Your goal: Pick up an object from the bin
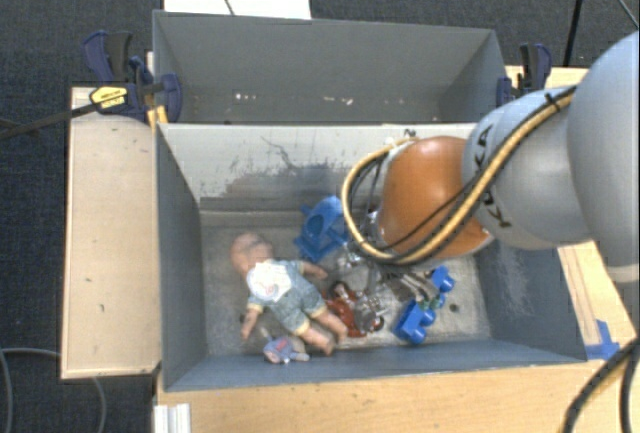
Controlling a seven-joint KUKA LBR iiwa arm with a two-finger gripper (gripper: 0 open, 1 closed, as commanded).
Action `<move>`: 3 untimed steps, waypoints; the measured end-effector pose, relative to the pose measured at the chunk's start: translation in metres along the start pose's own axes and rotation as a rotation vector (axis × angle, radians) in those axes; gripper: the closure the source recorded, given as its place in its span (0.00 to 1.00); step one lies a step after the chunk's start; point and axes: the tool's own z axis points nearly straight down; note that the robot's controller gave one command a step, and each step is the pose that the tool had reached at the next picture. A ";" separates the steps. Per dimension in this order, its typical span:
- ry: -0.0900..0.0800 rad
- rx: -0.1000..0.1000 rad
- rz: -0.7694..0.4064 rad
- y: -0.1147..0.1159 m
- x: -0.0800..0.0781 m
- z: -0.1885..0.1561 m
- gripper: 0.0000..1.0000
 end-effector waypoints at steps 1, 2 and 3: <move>0.014 -0.012 0.002 0.002 0.005 -0.038 1.00; 0.015 -0.014 -0.074 0.007 -0.004 -0.105 1.00; 0.015 -0.014 -0.044 0.009 -0.006 -0.046 0.00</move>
Offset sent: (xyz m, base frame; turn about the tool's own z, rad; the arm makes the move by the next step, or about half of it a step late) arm 0.0099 0.0208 0.2036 -0.2068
